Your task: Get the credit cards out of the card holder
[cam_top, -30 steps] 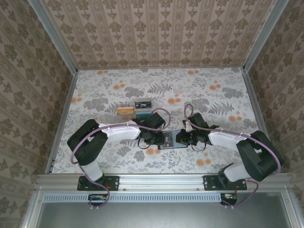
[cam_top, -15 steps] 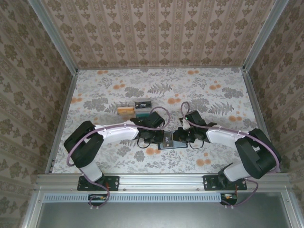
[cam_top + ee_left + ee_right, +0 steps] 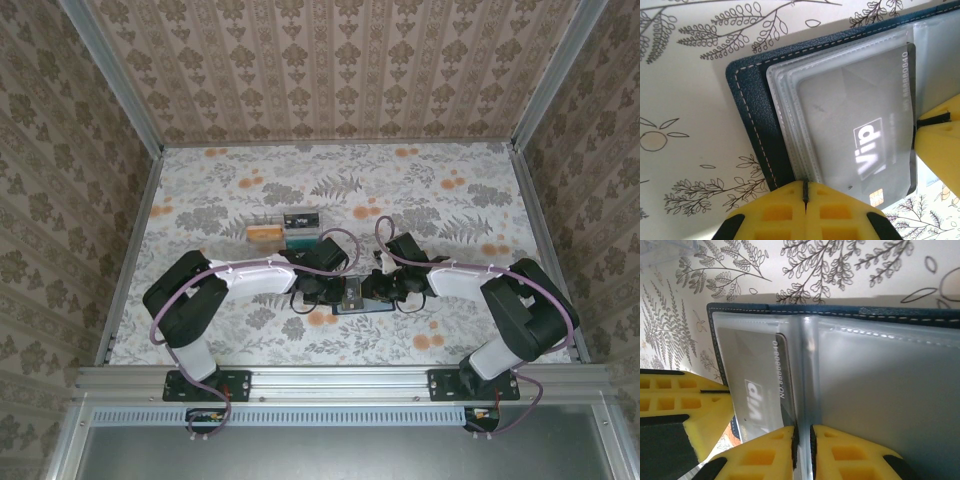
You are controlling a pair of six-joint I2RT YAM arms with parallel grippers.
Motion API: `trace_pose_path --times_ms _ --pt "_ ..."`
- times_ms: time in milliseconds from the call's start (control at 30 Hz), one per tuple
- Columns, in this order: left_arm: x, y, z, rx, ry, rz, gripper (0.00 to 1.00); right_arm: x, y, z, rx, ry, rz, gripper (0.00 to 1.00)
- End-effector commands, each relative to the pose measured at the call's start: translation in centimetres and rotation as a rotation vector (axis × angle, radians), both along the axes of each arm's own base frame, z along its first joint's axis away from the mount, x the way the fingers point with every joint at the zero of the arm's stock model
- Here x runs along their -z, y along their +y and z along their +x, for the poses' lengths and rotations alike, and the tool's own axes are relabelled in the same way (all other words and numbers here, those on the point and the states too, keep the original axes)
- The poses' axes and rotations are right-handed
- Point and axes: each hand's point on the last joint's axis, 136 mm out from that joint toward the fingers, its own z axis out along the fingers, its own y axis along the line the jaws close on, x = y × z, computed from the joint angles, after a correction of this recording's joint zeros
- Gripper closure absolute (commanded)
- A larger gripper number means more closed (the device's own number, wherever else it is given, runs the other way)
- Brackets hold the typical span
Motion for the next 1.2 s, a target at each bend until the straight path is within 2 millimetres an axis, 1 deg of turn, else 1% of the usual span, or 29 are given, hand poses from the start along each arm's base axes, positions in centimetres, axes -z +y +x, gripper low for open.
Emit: trace_pose_path --times_ms 0,133,233,267,300,333,400,633,733,1000,1167 --pt "1.6 0.6 -1.0 0.01 0.043 0.049 1.0 -0.6 1.3 0.1 -0.037 0.0 0.049 0.81" --pt "1.6 0.6 -0.9 0.011 0.045 0.048 1.0 -0.5 1.4 0.1 -0.037 0.006 0.056 0.82" --pt "1.6 0.5 -0.9 0.012 0.045 0.048 1.0 -0.5 1.5 0.1 -0.038 0.009 0.06 0.86" --pt "1.6 0.5 -0.9 0.012 0.045 0.049 1.0 -0.4 1.4 0.0 -0.039 0.011 0.059 0.89" --pt "1.6 0.5 -0.9 0.012 0.045 0.05 1.0 -0.5 1.5 0.0 -0.04 0.007 0.06 0.96" --pt "1.7 0.6 -0.9 0.013 0.046 0.053 1.0 -0.5 1.4 0.0 -0.038 0.009 0.056 1.0" --pt "1.7 0.7 -0.9 0.012 0.047 0.061 1.0 -0.4 1.1 -0.1 -0.031 0.006 0.043 1.0" --pt "2.1 1.3 -1.0 0.003 0.057 0.086 1.0 -0.1 -0.8 -0.2 0.016 0.002 -0.016 1.0" --pt "2.1 1.5 -1.0 -0.001 0.059 0.09 1.0 0.1 -1.3 -0.3 0.023 0.013 -0.017 1.0" --pt "2.2 1.5 -1.1 0.002 0.063 0.094 1.0 0.6 -2.4 -0.5 0.047 0.035 -0.05 1.0" --pt "2.2 1.4 -1.0 0.004 0.062 0.092 1.0 0.4 -2.5 -0.5 0.047 0.033 -0.039 1.0"
